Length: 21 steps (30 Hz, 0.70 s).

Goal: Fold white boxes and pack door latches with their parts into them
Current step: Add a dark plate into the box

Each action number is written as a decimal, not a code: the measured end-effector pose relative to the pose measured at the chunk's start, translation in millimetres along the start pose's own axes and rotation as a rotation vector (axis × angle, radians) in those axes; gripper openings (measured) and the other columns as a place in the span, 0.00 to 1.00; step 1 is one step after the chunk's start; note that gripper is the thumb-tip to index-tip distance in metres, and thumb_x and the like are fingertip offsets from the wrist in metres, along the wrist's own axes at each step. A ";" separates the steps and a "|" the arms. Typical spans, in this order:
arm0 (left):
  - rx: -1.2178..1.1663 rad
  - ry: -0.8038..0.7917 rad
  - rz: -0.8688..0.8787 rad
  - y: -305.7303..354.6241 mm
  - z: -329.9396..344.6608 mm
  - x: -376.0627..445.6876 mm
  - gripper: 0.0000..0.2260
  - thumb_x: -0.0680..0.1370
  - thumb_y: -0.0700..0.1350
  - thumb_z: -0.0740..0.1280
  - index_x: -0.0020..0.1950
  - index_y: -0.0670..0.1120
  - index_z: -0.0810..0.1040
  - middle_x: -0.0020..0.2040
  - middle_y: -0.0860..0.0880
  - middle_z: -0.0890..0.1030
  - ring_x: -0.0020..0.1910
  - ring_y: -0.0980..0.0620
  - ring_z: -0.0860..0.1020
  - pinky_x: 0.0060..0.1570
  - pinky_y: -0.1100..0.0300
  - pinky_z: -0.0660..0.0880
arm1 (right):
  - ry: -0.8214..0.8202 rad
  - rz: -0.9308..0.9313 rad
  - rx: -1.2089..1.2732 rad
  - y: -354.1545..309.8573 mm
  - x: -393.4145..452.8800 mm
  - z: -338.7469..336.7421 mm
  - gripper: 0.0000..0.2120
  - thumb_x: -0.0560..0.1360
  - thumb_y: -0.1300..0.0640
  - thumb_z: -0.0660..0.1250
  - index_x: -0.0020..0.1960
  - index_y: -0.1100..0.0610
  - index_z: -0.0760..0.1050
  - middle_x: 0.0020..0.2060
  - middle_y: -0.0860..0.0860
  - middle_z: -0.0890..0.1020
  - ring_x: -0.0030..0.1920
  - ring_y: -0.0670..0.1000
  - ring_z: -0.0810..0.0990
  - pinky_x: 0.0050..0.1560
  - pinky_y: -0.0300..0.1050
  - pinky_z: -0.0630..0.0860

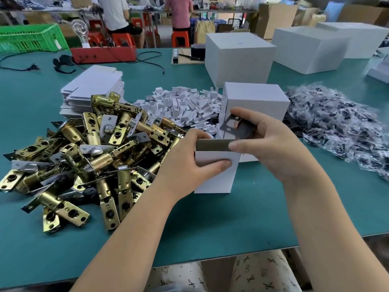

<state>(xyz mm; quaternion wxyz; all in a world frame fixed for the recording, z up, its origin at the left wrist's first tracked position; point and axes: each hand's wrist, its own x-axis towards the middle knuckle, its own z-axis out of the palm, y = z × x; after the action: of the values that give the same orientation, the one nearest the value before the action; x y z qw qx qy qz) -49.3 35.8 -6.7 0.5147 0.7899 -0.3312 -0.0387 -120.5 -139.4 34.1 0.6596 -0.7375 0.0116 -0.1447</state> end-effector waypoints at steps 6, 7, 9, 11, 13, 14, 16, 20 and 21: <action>0.017 -0.003 0.005 -1.3 0.3 1.3 0.24 0.61 0.68 0.72 0.51 0.62 0.70 0.46 0.60 0.78 0.45 0.61 0.79 0.43 0.59 0.79 | 0.062 -0.153 -0.244 -11.8 -4.5 2.1 0.07 0.72 0.46 0.68 0.38 0.47 0.78 0.26 0.41 0.75 0.26 0.41 0.69 0.30 0.31 0.66; 0.021 -0.012 0.011 -1.3 -0.4 1.2 0.23 0.61 0.68 0.72 0.51 0.62 0.70 0.46 0.60 0.78 0.45 0.61 0.78 0.43 0.59 0.79 | 0.057 -0.174 -0.327 -15.7 -3.9 3.3 0.10 0.74 0.44 0.65 0.37 0.47 0.75 0.26 0.39 0.74 0.26 0.40 0.69 0.28 0.29 0.65; 0.019 -0.030 0.020 -1.2 -1.5 1.1 0.23 0.62 0.68 0.72 0.51 0.62 0.70 0.46 0.61 0.78 0.45 0.61 0.78 0.42 0.60 0.79 | 0.025 -0.186 -0.460 -20.9 0.0 4.0 0.10 0.76 0.44 0.62 0.41 0.48 0.71 0.27 0.38 0.75 0.26 0.40 0.71 0.28 0.30 0.66; 0.006 -0.041 0.023 -0.4 -2.3 0.7 0.23 0.62 0.68 0.72 0.51 0.62 0.70 0.47 0.63 0.78 0.44 0.61 0.78 0.40 0.64 0.78 | 0.000 -0.175 -0.550 -22.5 3.9 4.9 0.06 0.76 0.45 0.64 0.45 0.46 0.69 0.32 0.41 0.78 0.28 0.42 0.72 0.30 0.37 0.70; 0.001 -0.043 0.021 0.4 -2.3 0.4 0.23 0.63 0.68 0.72 0.51 0.61 0.70 0.46 0.63 0.78 0.44 0.61 0.78 0.40 0.66 0.76 | -0.006 -0.189 -0.641 -21.3 5.7 7.1 0.06 0.75 0.49 0.68 0.47 0.45 0.70 0.35 0.46 0.80 0.30 0.42 0.73 0.32 0.37 0.70; -0.003 -0.043 0.019 0.7 -2.4 0.2 0.22 0.63 0.67 0.72 0.51 0.62 0.70 0.46 0.63 0.79 0.44 0.61 0.78 0.39 0.67 0.75 | -0.028 -0.203 -0.682 -21.2 5.5 9.1 0.06 0.75 0.50 0.68 0.48 0.47 0.72 0.35 0.47 0.79 0.30 0.42 0.72 0.32 0.35 0.68; -0.018 -0.045 0.009 1.2 -2.4 0.5 0.21 0.63 0.66 0.73 0.50 0.63 0.70 0.44 0.63 0.79 0.44 0.62 0.78 0.40 0.64 0.75 | -0.103 -0.203 -0.748 -23.3 4.4 13.6 0.08 0.77 0.51 0.65 0.49 0.55 0.74 0.35 0.47 0.79 0.33 0.42 0.72 0.33 0.35 0.67; -0.033 -0.041 -0.004 0.7 -2.4 0.8 0.24 0.63 0.66 0.73 0.53 0.60 0.72 0.46 0.61 0.80 0.48 0.59 0.79 0.48 0.51 0.79 | -0.214 -0.172 -0.821 -29.1 4.6 16.1 0.14 0.80 0.49 0.57 0.47 0.58 0.73 0.37 0.47 0.80 0.36 0.44 0.72 0.37 0.38 0.67; -0.033 -0.042 -0.008 0.7 -2.4 1.0 0.24 0.62 0.66 0.73 0.53 0.60 0.72 0.46 0.61 0.79 0.47 0.59 0.78 0.47 0.51 0.79 | -0.231 -0.164 -0.851 -30.7 5.0 16.5 0.13 0.80 0.49 0.57 0.47 0.58 0.73 0.38 0.47 0.80 0.37 0.45 0.72 0.39 0.39 0.67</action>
<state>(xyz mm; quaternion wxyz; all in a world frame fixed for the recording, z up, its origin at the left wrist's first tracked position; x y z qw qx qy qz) -47.9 36.9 -4.7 0.5205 0.7816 -0.3381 -0.0626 -117.3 -120.5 63.7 0.2809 -0.9530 -0.0620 -0.0955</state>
